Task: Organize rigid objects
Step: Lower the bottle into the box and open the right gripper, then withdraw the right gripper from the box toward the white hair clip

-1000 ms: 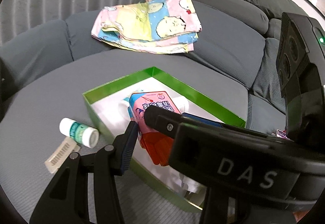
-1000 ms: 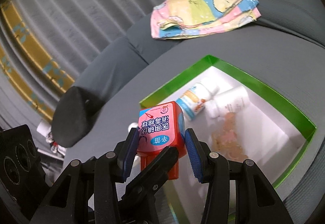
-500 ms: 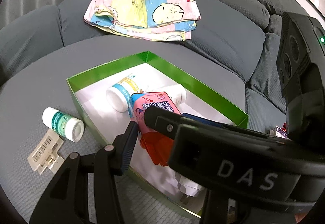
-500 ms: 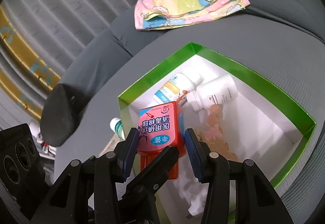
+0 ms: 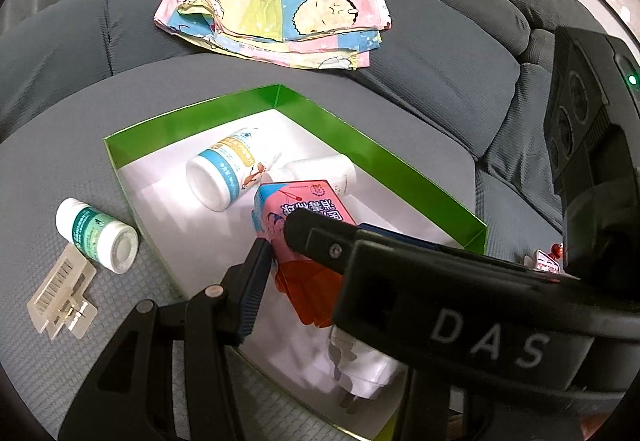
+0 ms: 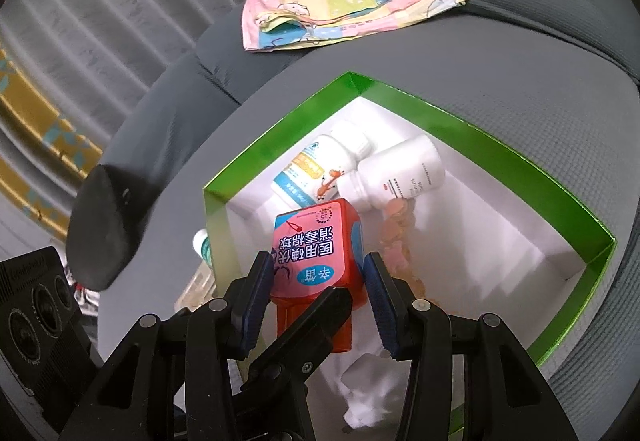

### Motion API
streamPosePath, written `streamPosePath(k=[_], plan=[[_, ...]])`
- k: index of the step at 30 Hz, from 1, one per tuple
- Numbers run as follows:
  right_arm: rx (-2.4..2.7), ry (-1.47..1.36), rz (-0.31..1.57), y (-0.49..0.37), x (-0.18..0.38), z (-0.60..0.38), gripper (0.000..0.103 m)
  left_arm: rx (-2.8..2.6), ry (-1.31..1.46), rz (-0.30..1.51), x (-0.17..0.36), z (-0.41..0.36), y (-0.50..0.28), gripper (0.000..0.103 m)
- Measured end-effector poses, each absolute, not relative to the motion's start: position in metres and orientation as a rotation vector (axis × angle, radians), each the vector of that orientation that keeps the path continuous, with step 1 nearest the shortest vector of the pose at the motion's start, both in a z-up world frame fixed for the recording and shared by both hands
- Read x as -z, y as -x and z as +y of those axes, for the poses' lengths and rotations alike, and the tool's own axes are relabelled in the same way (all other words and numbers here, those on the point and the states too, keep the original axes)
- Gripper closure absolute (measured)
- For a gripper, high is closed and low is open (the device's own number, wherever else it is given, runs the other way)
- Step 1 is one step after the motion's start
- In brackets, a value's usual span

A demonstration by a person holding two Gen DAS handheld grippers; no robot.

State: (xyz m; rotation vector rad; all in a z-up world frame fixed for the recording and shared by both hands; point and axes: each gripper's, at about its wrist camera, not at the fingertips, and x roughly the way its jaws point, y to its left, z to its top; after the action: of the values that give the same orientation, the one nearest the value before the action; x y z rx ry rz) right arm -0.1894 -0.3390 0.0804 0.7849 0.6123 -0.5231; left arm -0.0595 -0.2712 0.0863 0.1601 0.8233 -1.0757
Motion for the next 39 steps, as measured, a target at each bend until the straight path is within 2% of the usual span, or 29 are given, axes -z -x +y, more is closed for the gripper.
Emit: streamPosePath(k=[9, 14, 19, 22, 28, 33, 39], plan=[[0.58, -0.777, 0.607, 0.193, -0.081, -0.342, 0.053, 1.085, -0.125, 0.841, -0.084, -0.271, 0.059, 0.055], [0.686, -0.697, 0.585, 0.199, -0.089, -0.338, 0.053, 1.079, -0.12, 0.831, -0.087, -0.267, 0.061, 0.043], [0.686, -0.7, 0.554, 0.204, -0.096, -0.336, 0.053, 1.061, -0.123, 0.805, -0.096, -0.258, 0.063, 0.04], [0.709, -0.677, 0.537, 0.203, -0.101, -0.33, 0.053, 1.055, -0.12, 0.796, -0.102, -0.248, 0.064, 0.033], [0.665, -0.662, 0.525, 0.195, -0.106, -0.313, 0.053, 0.985, -0.115, 0.733, -0.116, -0.215, 0.067, 0.026], [0.624, -0.625, 0.542, 0.182, -0.107, -0.294, 0.052, 0.894, -0.084, 0.733, -0.116, -0.181, 0.059, 0.024], [0.555, -0.592, 0.559, 0.168, -0.109, -0.273, 0.044, 0.766, -0.042, 0.744, -0.113, -0.137, 0.044, 0.021]])
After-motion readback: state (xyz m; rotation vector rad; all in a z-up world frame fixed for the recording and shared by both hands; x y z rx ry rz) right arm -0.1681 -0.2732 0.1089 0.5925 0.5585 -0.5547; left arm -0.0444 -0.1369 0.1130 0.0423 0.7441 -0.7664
